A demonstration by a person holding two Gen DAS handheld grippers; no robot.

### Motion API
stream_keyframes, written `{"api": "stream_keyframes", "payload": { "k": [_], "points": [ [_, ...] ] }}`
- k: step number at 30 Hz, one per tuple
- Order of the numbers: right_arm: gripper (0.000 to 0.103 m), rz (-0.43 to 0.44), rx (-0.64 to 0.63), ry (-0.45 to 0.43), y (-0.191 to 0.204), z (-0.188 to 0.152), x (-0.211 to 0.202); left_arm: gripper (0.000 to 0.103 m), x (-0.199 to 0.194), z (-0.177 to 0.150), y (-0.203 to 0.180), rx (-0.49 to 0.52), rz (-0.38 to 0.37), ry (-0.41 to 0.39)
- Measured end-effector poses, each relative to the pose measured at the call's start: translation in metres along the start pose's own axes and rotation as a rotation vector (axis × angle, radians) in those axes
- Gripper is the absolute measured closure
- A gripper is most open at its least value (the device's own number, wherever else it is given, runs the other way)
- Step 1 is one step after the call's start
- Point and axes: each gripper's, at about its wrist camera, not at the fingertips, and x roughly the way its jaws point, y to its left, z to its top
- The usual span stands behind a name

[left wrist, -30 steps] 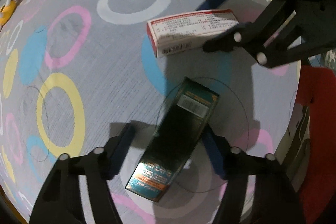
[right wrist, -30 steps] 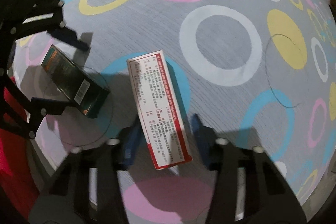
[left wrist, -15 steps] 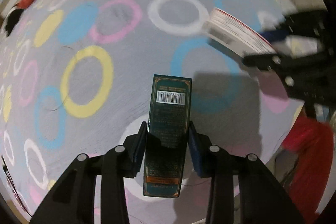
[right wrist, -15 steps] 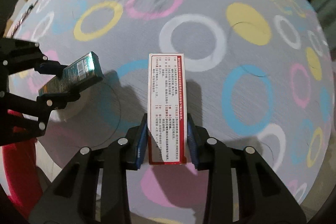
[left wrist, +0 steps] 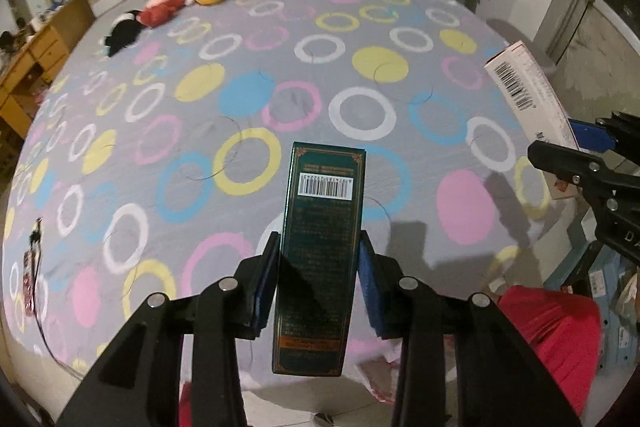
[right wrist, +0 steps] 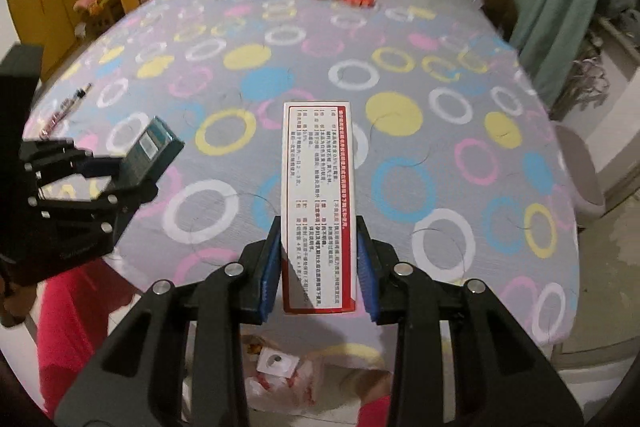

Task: Collect trash
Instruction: 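Lift both held boxes and carry them down toward the white plastic bag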

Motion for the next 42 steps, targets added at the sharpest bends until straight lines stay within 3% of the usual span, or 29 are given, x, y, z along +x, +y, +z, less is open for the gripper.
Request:
{"api": "stream_keyframes", "payload": {
  "k": [16, 20, 31, 42],
  "points": [
    [0.070, -0.020, 0.064, -0.201, 0.056, -0.091, -0.141, 0.066, -0.100, -0.075, -0.034, -0.070, 0.039, -0.110],
    [0.070, -0.013, 0.100, -0.235, 0.062, -0.115, -0.167, 0.066, -0.119, -0.097, -0.042, -0.091, 0.016, -0.125],
    [0.070, -0.089, 0.105, -0.243, 0.074, -0.155, -0.187, 0.066, -0.135, -0.134, -0.052, -0.126, 0.017, -0.120],
    [0.070, -0.066, 0.113, -0.230, 0.085, -0.171, -0.184, 0.066, -0.132, -0.150, -0.059, -0.125, -0.008, -0.105]
  ]
}}
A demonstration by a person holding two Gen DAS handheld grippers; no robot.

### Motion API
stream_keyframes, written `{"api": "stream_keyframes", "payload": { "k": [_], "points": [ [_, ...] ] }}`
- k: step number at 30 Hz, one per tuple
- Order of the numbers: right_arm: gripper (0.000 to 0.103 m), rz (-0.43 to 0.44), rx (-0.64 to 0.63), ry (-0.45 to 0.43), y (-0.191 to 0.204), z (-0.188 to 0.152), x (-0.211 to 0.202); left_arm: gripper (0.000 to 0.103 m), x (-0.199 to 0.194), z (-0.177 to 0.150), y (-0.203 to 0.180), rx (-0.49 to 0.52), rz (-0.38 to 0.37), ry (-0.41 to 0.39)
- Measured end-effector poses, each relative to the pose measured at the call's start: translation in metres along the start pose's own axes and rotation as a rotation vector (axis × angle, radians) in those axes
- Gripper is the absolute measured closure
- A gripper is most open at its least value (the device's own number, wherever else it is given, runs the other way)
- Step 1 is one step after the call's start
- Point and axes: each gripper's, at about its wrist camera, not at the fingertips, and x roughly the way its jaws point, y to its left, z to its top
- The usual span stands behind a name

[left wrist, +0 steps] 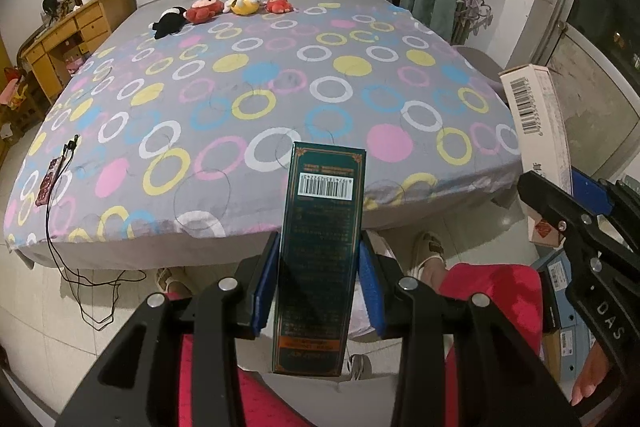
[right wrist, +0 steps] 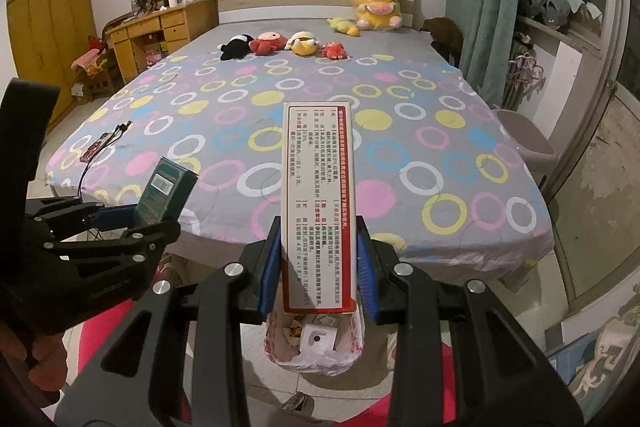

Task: Collect trash
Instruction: 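Lift both held boxes and carry them down toward the white plastic bag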

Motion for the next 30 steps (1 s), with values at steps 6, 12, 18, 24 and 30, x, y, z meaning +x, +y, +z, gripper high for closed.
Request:
{"api": "stream_keyframes", "payload": {
  "k": [6, 12, 18, 24, 30],
  "points": [
    [0.070, 0.012, 0.007, 0.017, 0.002, -0.007, 0.005, 0.066, 0.004, -0.007, -0.002, -0.004, -0.004, 0.014],
    [0.070, 0.012, 0.010, 0.038, 0.005, -0.012, 0.016, 0.066, 0.012, -0.010, -0.008, 0.005, -0.006, 0.026],
    [0.070, 0.014, 0.023, 0.077, 0.005, -0.021, 0.034, 0.066, 0.031, -0.012, -0.010, 0.007, 0.000, 0.055],
    [0.070, 0.021, 0.043, 0.137, 0.007, -0.034, 0.060, 0.066, 0.053, -0.014, -0.006, 0.005, 0.005, 0.087],
    [0.070, 0.026, 0.056, 0.200, 0.004, -0.046, 0.087, 0.066, 0.081, -0.017, -0.002, -0.001, 0.007, 0.127]
  ]
}}
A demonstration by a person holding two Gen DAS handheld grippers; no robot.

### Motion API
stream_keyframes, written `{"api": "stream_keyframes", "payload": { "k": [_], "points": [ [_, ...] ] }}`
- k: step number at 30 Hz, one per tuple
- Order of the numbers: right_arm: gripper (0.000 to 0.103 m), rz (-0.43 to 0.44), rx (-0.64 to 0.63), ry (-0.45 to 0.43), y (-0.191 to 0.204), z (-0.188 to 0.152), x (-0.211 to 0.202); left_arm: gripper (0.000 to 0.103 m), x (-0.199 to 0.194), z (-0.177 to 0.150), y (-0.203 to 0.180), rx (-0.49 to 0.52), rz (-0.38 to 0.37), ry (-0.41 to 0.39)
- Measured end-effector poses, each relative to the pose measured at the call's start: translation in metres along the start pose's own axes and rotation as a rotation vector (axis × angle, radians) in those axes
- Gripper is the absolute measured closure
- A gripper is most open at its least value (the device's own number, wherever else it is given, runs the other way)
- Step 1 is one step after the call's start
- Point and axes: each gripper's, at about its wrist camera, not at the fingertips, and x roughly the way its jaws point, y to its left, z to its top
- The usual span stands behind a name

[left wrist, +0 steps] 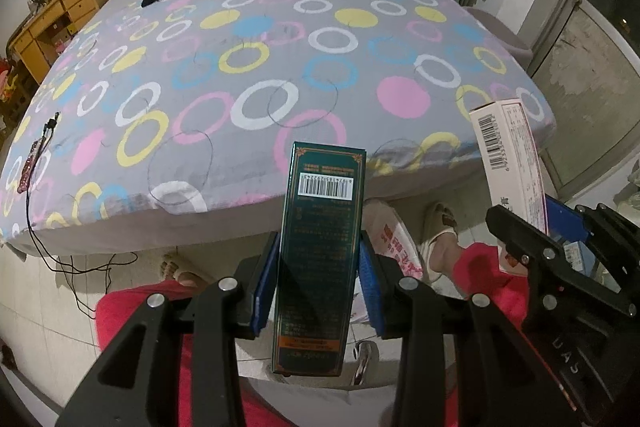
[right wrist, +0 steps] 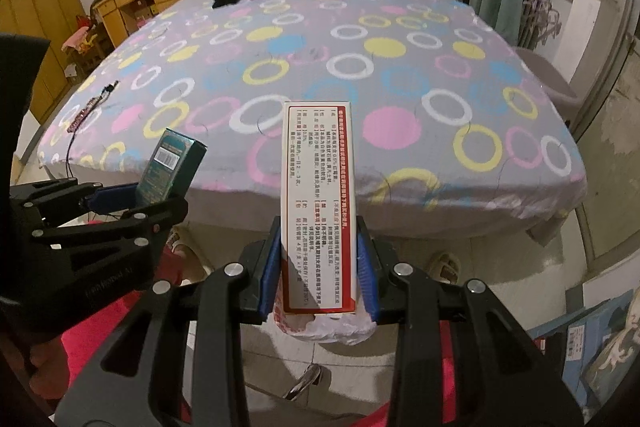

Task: Collect trash
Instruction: 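Lift both held boxes and carry them down toward the white plastic bag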

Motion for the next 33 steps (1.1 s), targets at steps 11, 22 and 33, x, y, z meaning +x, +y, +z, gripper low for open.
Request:
{"api": "stream_keyframes", "payload": {
  "k": [11, 22, 33],
  "points": [
    [0.070, 0.003, 0.022, 0.115, -0.013, -0.009, 0.059, 0.066, 0.064, -0.009, 0.000, 0.001, -0.028, 0.104],
    [0.070, -0.003, 0.083, 0.245, -0.037, -0.032, 0.125, 0.066, 0.141, -0.034, -0.023, 0.102, -0.061, 0.220],
    [0.070, -0.002, 0.170, 0.369, -0.063, -0.060, 0.192, 0.066, 0.218, -0.060, -0.050, 0.184, -0.086, 0.341]
  ]
}}
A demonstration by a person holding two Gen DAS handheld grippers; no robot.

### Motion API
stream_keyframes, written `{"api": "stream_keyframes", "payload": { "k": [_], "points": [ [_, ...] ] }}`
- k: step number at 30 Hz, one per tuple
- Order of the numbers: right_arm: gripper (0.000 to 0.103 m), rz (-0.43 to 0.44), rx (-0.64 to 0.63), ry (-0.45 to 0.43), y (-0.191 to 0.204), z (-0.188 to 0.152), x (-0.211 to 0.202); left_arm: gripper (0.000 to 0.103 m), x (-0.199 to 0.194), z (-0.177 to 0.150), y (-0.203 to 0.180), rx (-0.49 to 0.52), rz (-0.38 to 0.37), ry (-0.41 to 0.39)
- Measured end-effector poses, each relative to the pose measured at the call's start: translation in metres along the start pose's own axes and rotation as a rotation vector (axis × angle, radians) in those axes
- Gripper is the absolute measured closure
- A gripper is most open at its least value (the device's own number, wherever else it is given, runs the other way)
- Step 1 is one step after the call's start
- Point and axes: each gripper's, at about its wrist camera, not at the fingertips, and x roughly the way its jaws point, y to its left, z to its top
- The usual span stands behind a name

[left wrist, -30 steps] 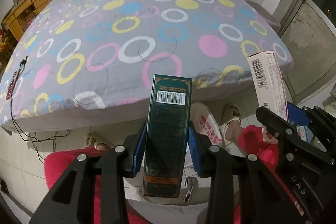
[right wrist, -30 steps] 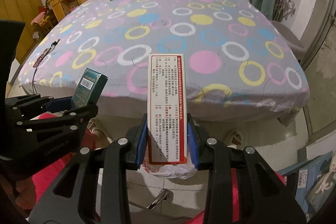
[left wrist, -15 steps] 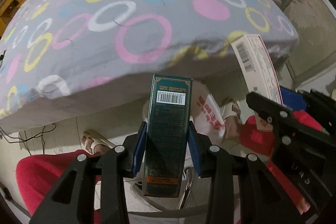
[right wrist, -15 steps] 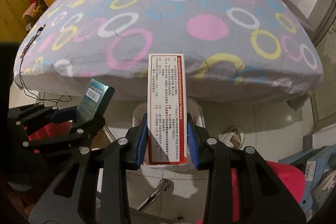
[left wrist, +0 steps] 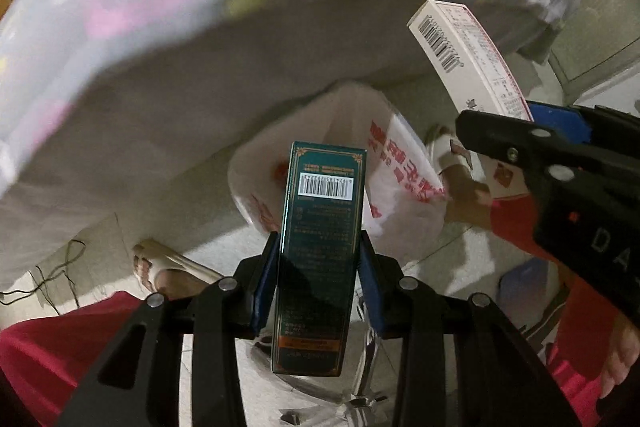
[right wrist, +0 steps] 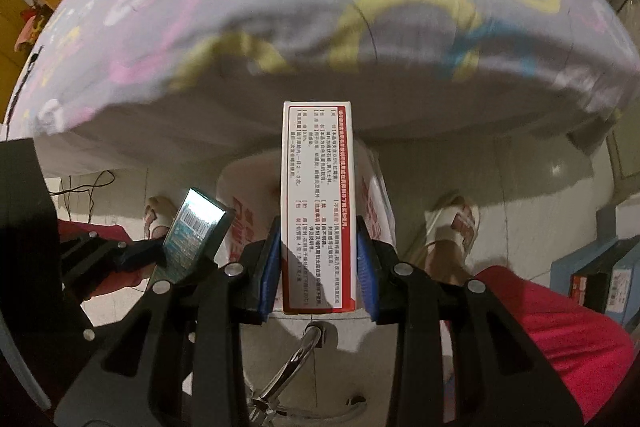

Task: Collect trash
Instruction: 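Lift both held boxes and carry them down toward the white plastic bag, then open both tools to drop the two boxes into the bag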

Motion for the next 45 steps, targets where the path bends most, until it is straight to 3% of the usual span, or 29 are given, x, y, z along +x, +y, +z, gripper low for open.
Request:
{"api": "stream_keyframes", "payload": {
  "k": [11, 17, 24, 35, 45],
  "points": [
    [0.070, 0.013, 0.078, 0.130, -0.021, 0.002, 0.085, 0.066, 0.062, 0.016, 0.003, 0.011, -0.037, 0.128],
    [0.070, 0.025, 0.122, 0.188, -0.025, 0.010, 0.121, 0.066, 0.087, 0.029, 0.002, 0.084, -0.011, 0.161],
    [0.070, 0.035, 0.166, 0.230, -0.033, 0.015, 0.153, 0.066, 0.115, 0.032, 0.008, 0.098, 0.006, 0.193],
    [0.069, 0.057, 0.204, 0.277, -0.036, 0.018, 0.178, 0.066, 0.142, 0.033, 0.013, 0.122, -0.050, 0.218],
    [0.069, 0.092, 0.221, 0.310, -0.033, 0.014, 0.188, 0.066, 0.154, 0.036, 0.020, 0.070, -0.086, 0.254]
  ]
}}
